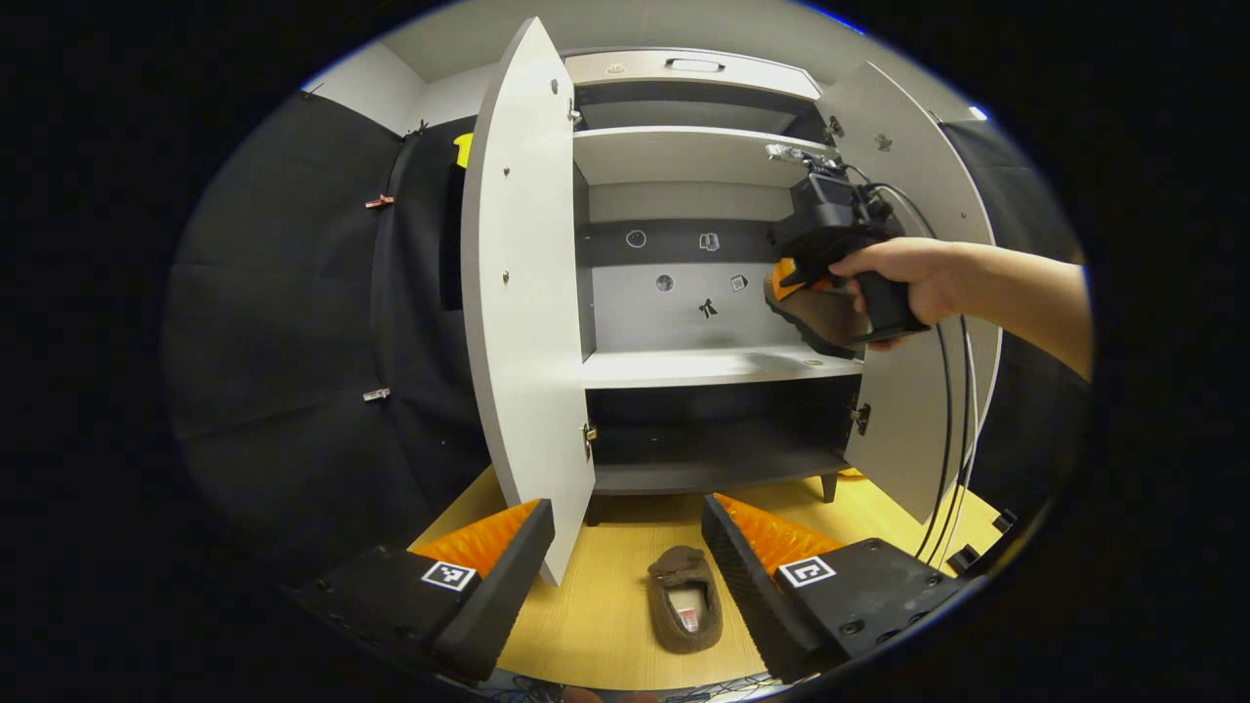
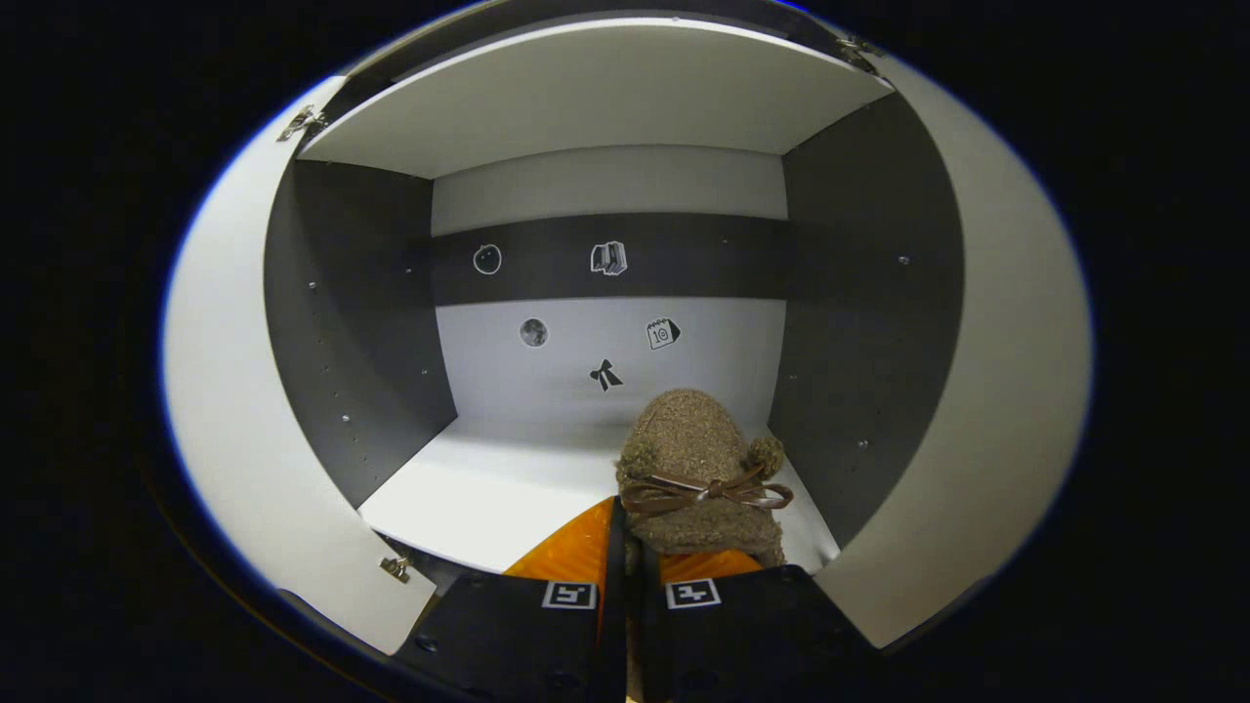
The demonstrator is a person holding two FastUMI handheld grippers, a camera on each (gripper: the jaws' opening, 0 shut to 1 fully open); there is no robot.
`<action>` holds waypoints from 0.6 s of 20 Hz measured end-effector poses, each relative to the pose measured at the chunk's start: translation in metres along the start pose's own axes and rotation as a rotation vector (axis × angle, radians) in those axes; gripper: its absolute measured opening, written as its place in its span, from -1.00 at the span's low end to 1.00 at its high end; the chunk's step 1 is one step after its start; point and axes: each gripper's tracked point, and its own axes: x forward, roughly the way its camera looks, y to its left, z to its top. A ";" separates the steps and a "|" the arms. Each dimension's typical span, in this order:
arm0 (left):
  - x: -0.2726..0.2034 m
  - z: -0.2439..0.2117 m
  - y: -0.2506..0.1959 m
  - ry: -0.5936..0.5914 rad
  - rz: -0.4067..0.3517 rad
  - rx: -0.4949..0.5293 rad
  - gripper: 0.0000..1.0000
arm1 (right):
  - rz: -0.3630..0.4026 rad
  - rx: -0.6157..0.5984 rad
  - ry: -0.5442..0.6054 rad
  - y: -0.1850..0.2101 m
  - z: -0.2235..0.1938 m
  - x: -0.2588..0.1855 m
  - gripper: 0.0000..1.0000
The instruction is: Grab one shoe with the right hand and put it into the shoe cabinet, grab the other shoe with the left hand and put it into the shoe cabinet; then close the right door with the right hand and the left door with the left hand.
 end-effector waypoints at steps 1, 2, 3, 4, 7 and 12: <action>0.000 -0.001 0.000 0.004 0.002 -0.004 0.93 | -0.001 0.014 -0.003 0.000 0.002 0.012 -0.78; 0.000 -0.003 0.001 0.008 0.005 -0.006 0.93 | -0.004 0.024 0.005 -0.002 0.000 0.025 -0.78; 0.000 -0.005 0.001 0.013 0.008 -0.005 0.93 | -0.012 0.034 0.012 -0.005 -0.002 0.037 -0.78; 0.000 -0.008 0.001 0.017 0.012 -0.001 0.94 | -0.026 0.044 0.017 -0.010 -0.002 0.049 -0.78; 0.000 -0.018 0.000 0.043 0.018 -0.006 0.93 | -0.055 0.070 0.022 -0.018 -0.003 0.081 -0.78; 0.003 -0.032 -0.002 0.077 0.029 -0.021 0.93 | -0.081 0.040 0.048 -0.027 -0.009 0.118 -0.78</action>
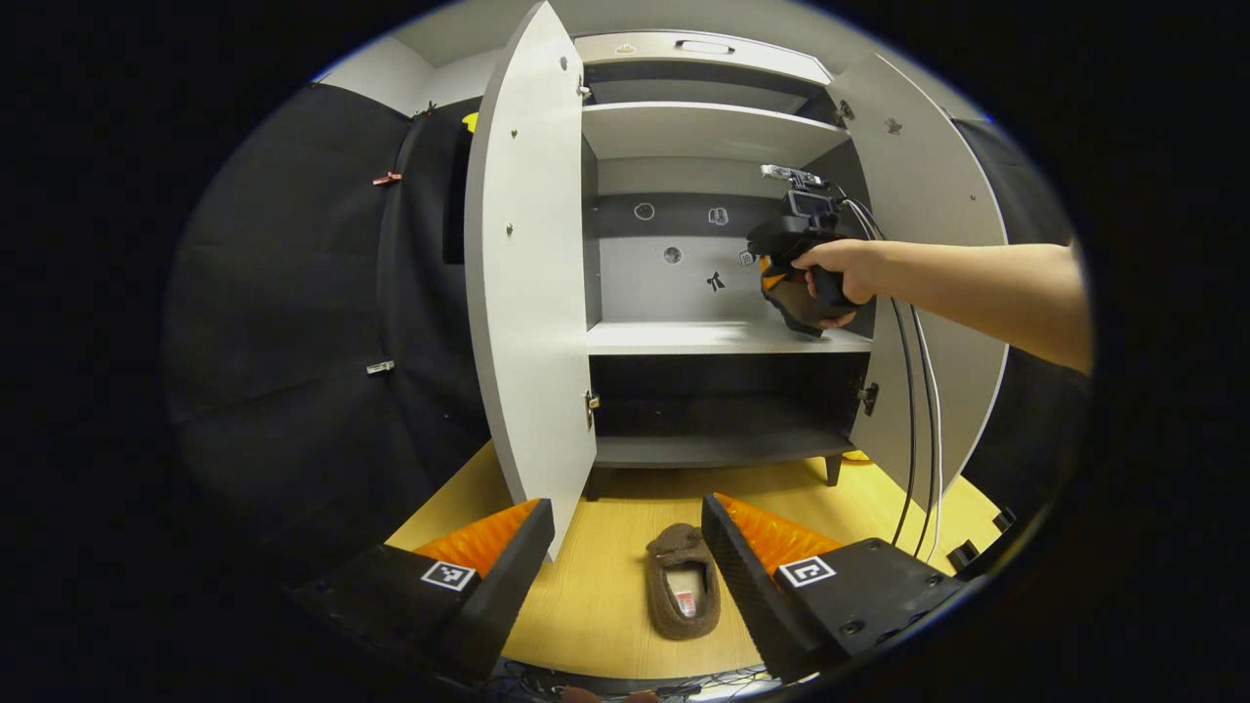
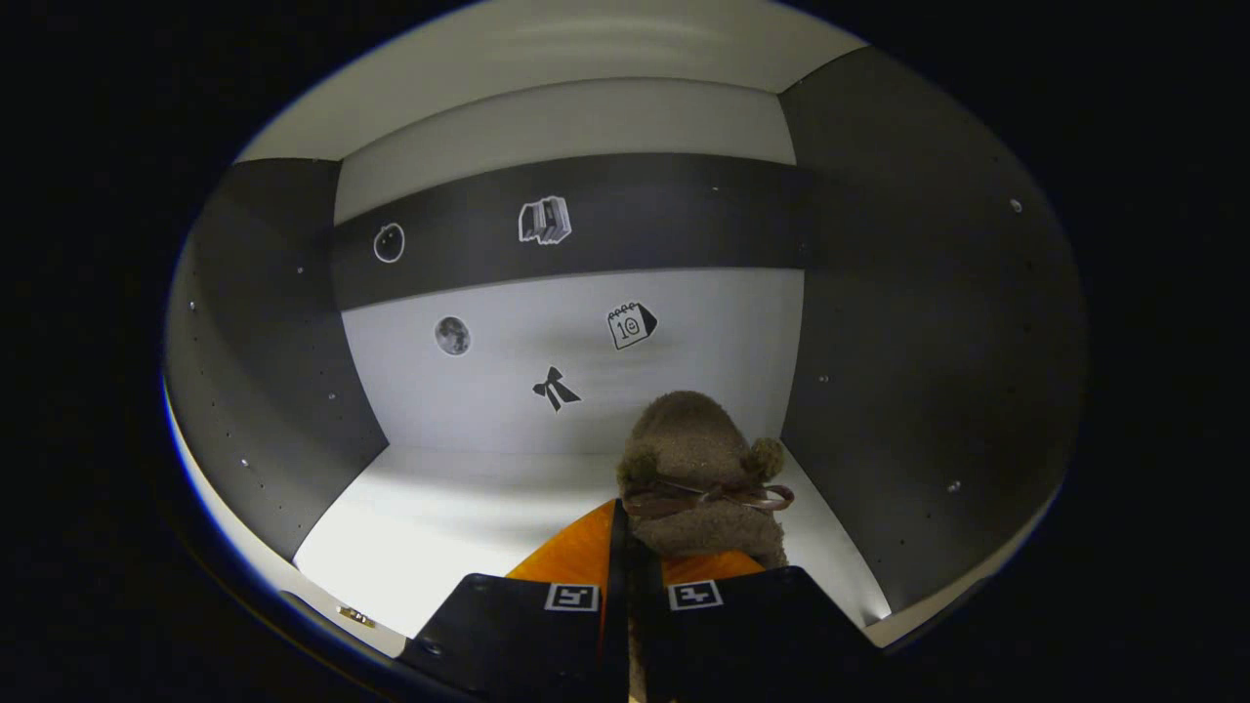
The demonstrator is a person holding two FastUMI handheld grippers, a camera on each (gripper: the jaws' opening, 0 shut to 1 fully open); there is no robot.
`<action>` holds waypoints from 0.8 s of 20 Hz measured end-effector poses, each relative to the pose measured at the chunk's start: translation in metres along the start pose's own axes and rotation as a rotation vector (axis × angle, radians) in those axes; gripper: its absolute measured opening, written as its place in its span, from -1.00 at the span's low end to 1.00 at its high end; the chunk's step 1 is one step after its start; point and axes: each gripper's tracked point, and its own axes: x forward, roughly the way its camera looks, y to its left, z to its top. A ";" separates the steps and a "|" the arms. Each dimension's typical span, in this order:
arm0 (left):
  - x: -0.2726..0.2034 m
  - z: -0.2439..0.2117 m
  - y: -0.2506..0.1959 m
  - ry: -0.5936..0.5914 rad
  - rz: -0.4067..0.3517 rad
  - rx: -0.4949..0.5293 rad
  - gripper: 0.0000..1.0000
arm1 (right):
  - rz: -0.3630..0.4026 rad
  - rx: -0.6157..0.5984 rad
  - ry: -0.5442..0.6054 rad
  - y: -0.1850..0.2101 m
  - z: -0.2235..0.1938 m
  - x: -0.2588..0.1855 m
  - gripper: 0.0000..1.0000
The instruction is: Grab one shoe with the right hand and put it into the shoe cabinet, grab the other shoe with the left hand and put it into the shoe cabinet; then close the right door with the right hand and the left door with the left hand.
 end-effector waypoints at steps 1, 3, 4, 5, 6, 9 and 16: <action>0.000 -0.001 0.000 0.004 0.007 -0.006 0.93 | 0.004 -0.004 0.015 0.001 -0.005 0.004 -0.78; 0.002 -0.003 0.001 0.012 0.013 -0.022 0.94 | 0.006 -0.006 0.029 0.004 -0.010 0.010 -0.78; 0.002 -0.004 0.001 0.014 0.014 -0.028 0.94 | 0.006 -0.010 0.033 0.005 -0.013 0.012 -0.78; 0.003 -0.003 0.000 0.016 0.016 -0.030 0.94 | 0.006 -0.017 0.044 0.007 -0.016 0.015 -0.57; 0.004 -0.005 0.001 0.016 0.017 -0.030 0.94 | 0.019 -0.018 0.065 0.010 -0.022 0.014 -0.57; 0.008 -0.002 0.001 0.016 0.016 -0.024 0.93 | 0.030 -0.031 0.086 0.013 -0.028 0.011 -0.29; 0.015 0.001 0.002 0.004 0.019 -0.007 0.93 | 0.063 -0.086 0.089 0.017 -0.029 -0.022 0.81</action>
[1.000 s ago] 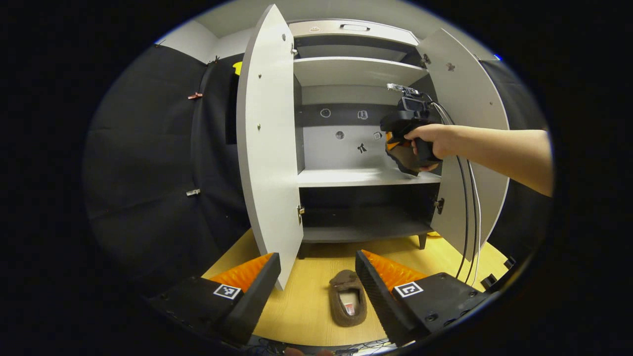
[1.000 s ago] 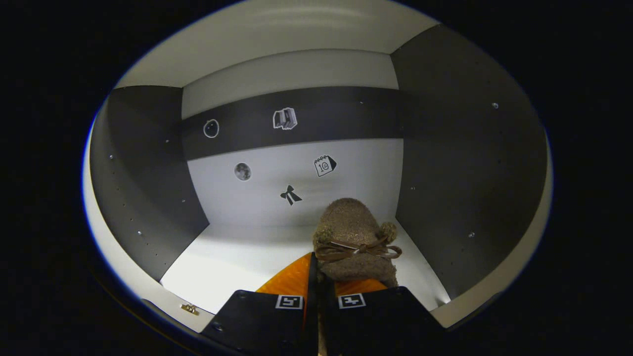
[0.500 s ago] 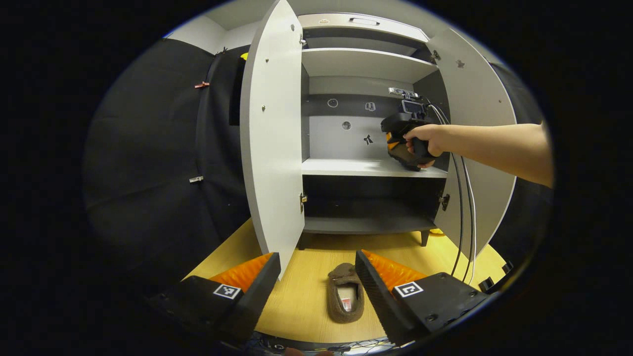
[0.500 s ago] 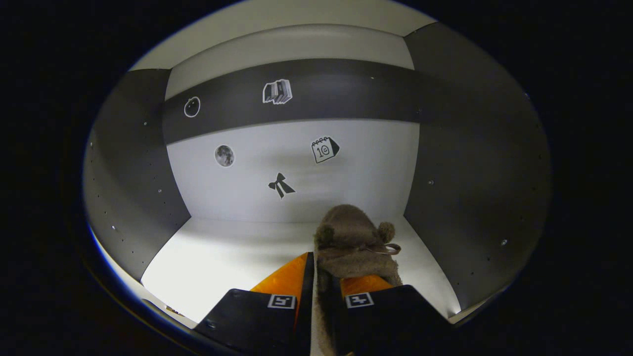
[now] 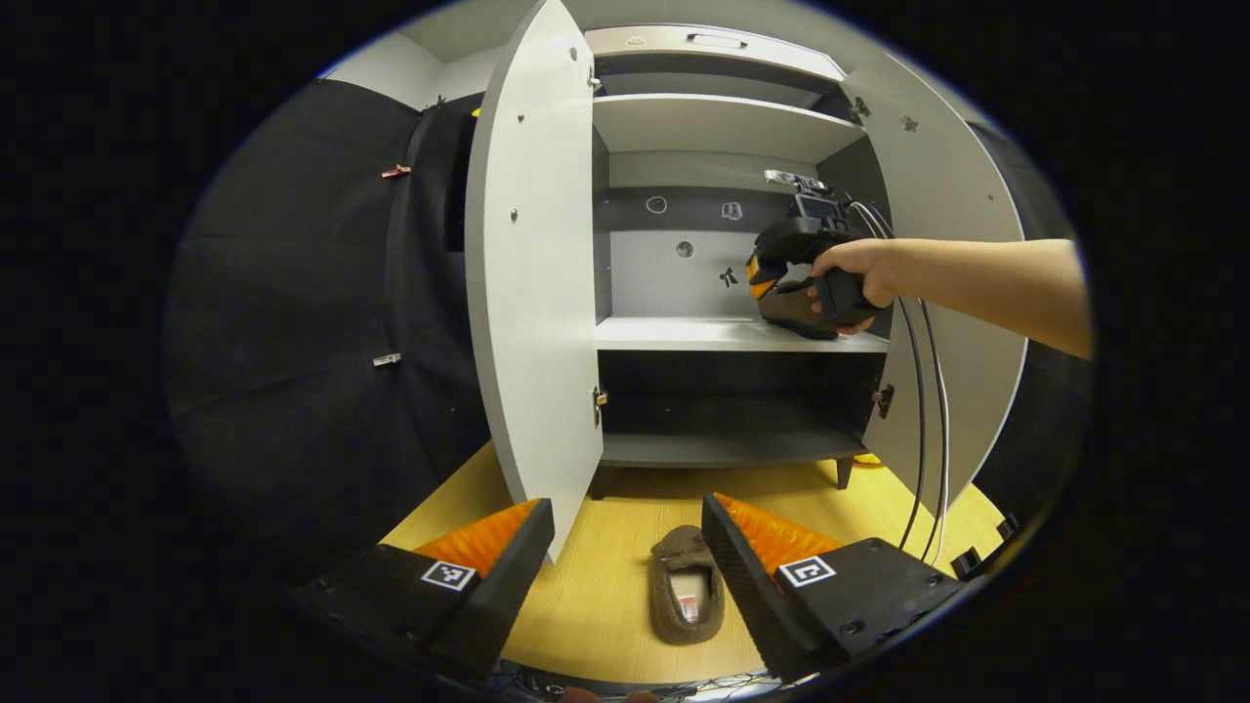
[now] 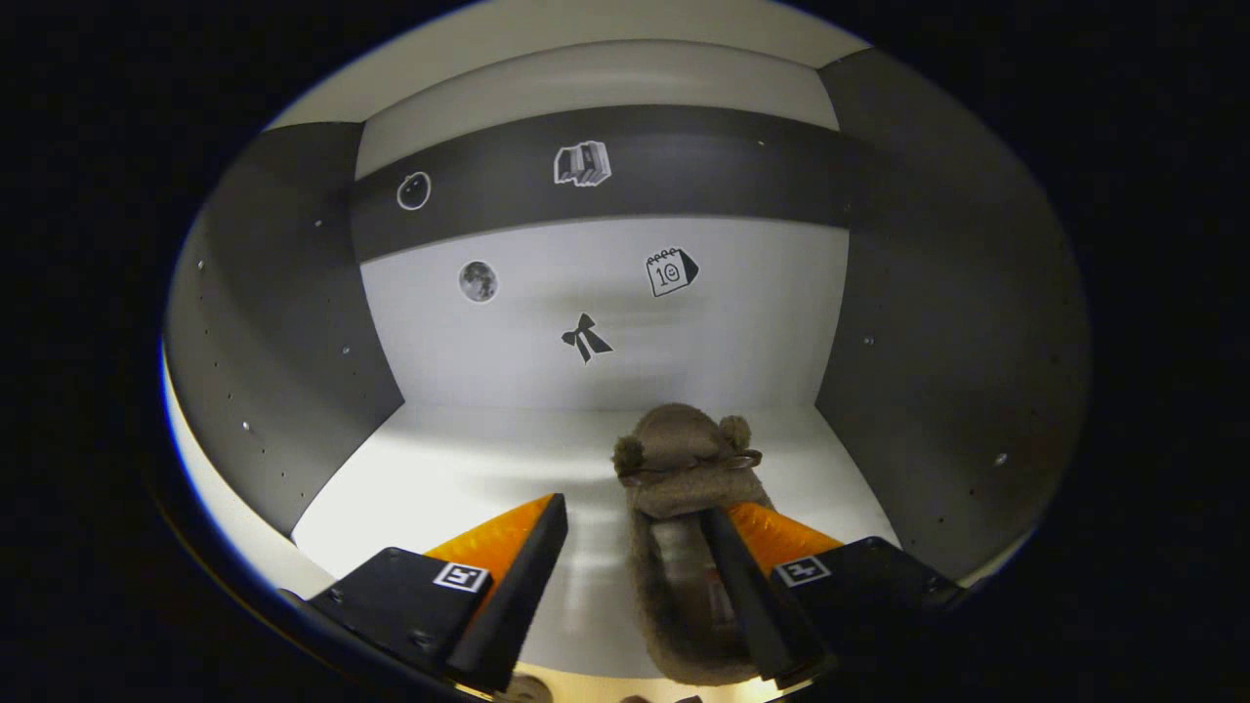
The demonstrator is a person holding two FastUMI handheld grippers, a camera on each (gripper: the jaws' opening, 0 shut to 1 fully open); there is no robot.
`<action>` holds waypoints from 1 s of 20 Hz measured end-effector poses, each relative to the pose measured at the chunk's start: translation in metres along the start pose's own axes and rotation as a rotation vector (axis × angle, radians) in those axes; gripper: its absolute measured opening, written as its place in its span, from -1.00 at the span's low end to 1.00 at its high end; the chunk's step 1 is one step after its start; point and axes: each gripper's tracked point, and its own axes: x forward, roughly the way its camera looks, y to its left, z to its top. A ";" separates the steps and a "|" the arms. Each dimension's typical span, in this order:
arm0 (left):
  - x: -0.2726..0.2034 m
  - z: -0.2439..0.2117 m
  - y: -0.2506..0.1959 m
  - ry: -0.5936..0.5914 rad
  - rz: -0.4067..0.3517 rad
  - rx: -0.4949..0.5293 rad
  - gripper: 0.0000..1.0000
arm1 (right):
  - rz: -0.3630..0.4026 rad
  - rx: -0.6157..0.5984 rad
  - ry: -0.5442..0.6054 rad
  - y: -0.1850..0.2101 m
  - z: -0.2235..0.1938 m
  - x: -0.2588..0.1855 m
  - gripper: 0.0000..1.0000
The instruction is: Grab one shoe with the right hand and put it into the shoe cabinet, grab the other shoe with the left hand and put it into the shoe cabinet; then close the right door with the right hand and the left door with the left hand.
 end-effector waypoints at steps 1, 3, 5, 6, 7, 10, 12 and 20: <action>0.002 0.000 0.001 -0.001 0.001 0.010 0.94 | 0.000 -0.013 -0.009 -0.001 0.001 -0.010 0.98; 0.006 -0.004 0.000 0.008 -0.003 0.022 0.93 | 0.000 -0.017 -0.048 -0.004 0.010 -0.027 0.97; 0.008 -0.007 -0.002 0.017 -0.013 0.030 0.93 | 0.014 0.002 -0.099 -0.004 0.023 -0.050 0.97; 0.010 -0.009 -0.004 0.023 -0.018 0.031 0.94 | 0.025 0.012 -0.126 -0.003 0.030 -0.064 0.97; 0.012 -0.012 -0.006 0.030 -0.028 0.032 0.93 | 0.033 0.023 -0.157 -0.003 0.038 -0.080 0.96; 0.022 -0.025 -0.012 0.058 -0.059 0.040 0.94 | 0.058 0.053 -0.274 -0.001 0.059 -0.135 0.96; 0.030 -0.041 -0.017 0.094 -0.085 0.053 0.94 | 0.064 0.070 -0.342 -0.003 0.067 -0.168 0.96; 0.087 -0.127 -0.041 0.269 -0.201 -0.020 0.84 | 0.036 0.011 -0.523 -0.022 0.067 -0.291 0.96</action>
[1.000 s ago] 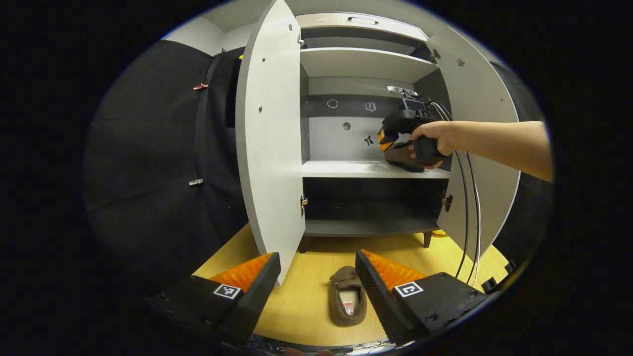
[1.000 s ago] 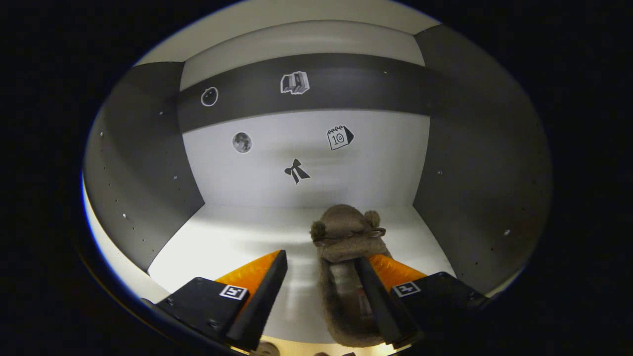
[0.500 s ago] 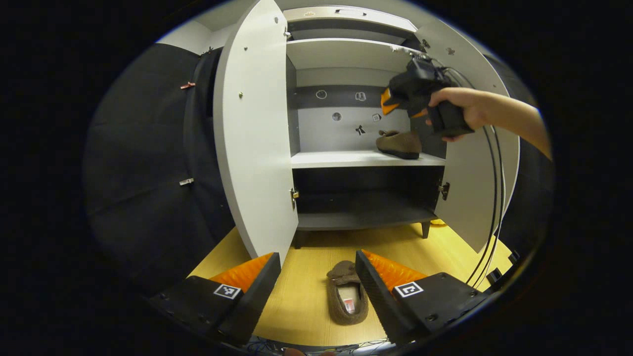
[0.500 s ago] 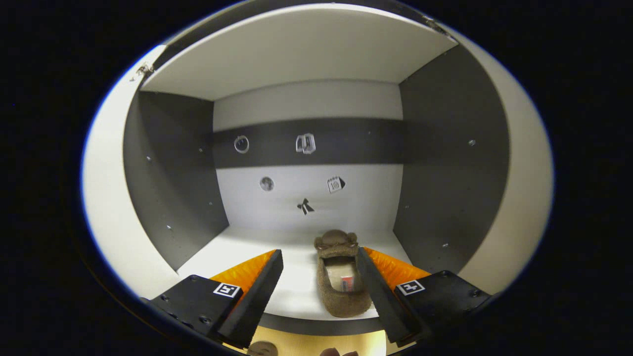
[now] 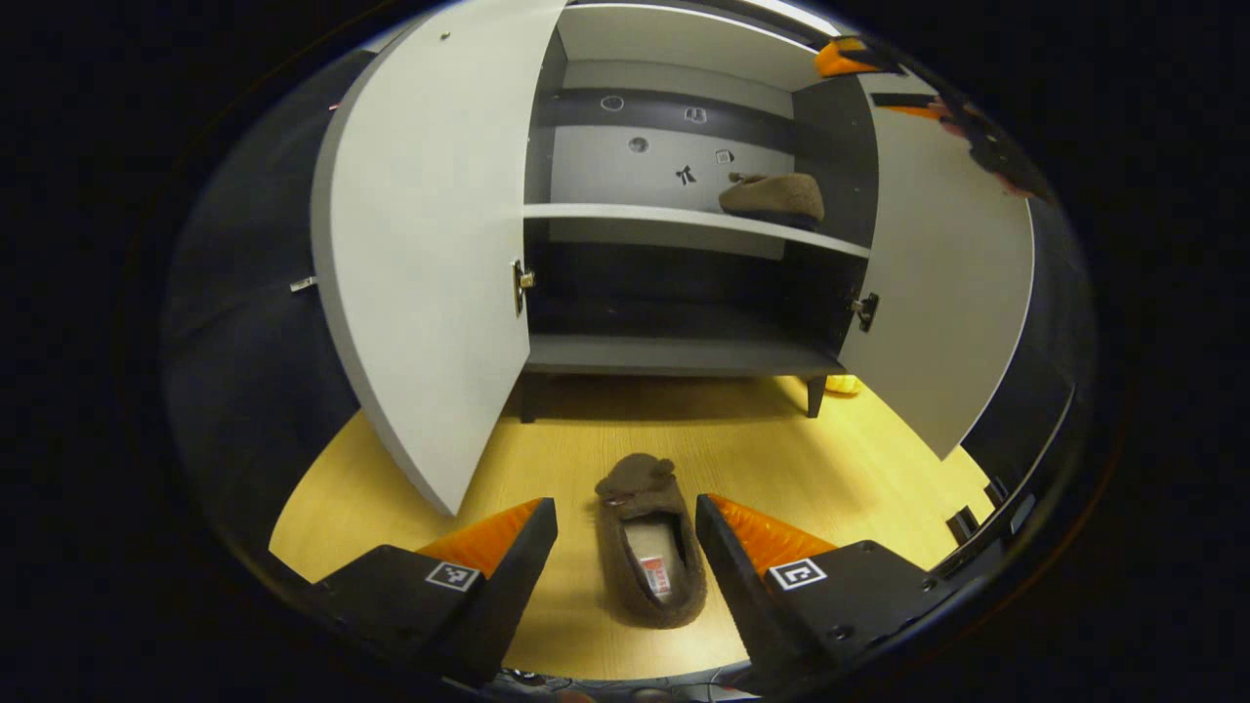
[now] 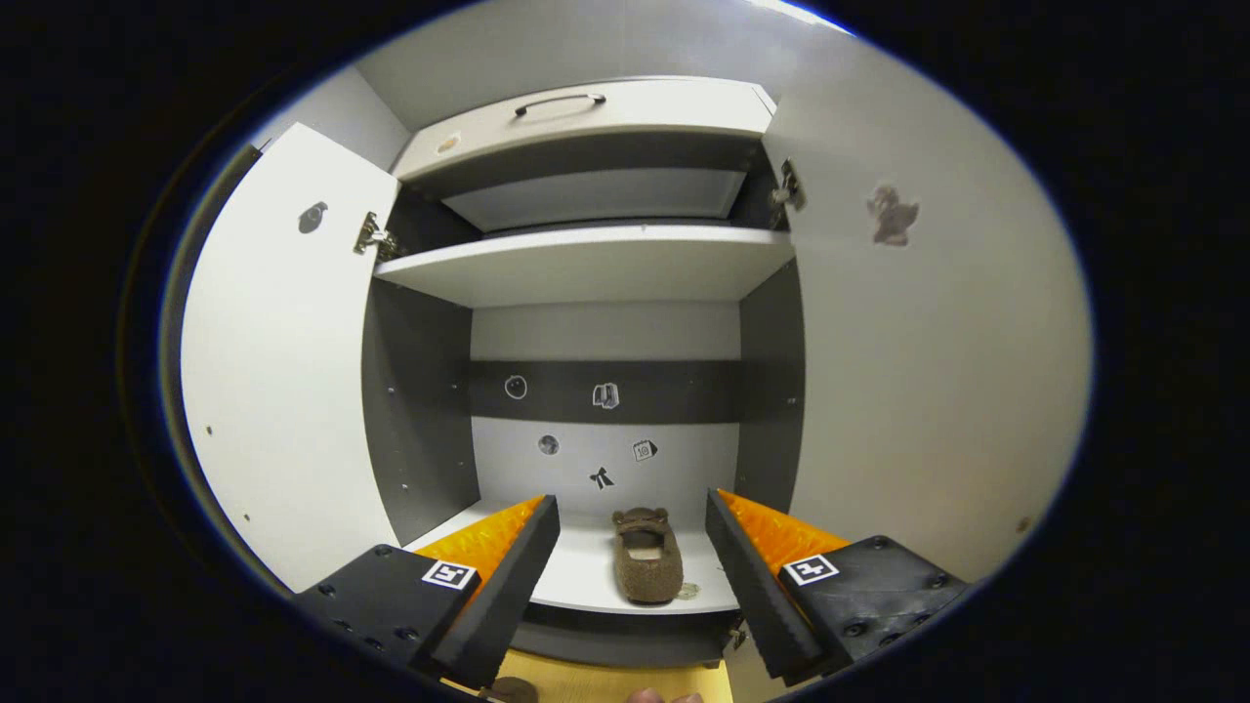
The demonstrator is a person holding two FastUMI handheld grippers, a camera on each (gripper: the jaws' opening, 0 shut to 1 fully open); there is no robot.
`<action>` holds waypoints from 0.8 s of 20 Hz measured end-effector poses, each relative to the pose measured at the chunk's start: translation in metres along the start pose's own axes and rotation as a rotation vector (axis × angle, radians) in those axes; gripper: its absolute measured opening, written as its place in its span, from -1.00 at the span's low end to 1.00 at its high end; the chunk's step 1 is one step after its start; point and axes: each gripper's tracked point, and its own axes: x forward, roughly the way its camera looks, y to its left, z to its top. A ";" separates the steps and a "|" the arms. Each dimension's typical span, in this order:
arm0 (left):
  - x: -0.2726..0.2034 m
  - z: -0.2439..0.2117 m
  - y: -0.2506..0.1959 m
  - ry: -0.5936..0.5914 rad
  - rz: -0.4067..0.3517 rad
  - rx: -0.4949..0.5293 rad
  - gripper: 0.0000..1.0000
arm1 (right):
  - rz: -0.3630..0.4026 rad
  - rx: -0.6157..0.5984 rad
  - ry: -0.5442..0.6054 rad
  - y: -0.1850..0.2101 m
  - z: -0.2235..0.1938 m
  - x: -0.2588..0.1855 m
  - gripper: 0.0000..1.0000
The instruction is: Grab one shoe with the right hand and put it into the shoe cabinet, grab the other shoe with the left hand and put it into the shoe cabinet; then close the right door with the right hand and the left door with the left hand.
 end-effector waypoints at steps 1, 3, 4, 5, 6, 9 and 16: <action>0.013 -0.009 0.000 0.021 -0.006 0.003 0.82 | 0.005 0.000 -0.009 -0.002 0.005 -0.013 0.96; 0.038 -0.027 0.002 0.063 -0.005 0.018 0.72 | 0.007 0.007 -0.010 -0.006 0.010 -0.038 0.95; 0.049 -0.034 0.004 0.080 0.001 0.027 0.66 | 0.003 0.008 -0.006 -0.011 0.011 -0.049 0.95; 0.060 -0.039 0.004 0.085 0.002 0.033 0.65 | -0.001 0.003 -0.003 -0.016 0.012 -0.060 0.89; 0.073 -0.044 0.005 0.091 0.005 0.041 0.60 | -0.008 0.000 0.009 -0.023 0.011 -0.071 0.89; 0.105 -0.062 0.012 0.119 0.021 0.082 0.51 | -0.028 0.021 0.030 -0.041 0.013 -0.100 0.96; 0.145 -0.060 0.014 0.081 0.025 0.141 -0.31 | -0.084 0.001 0.046 -0.084 0.012 -0.134 0.96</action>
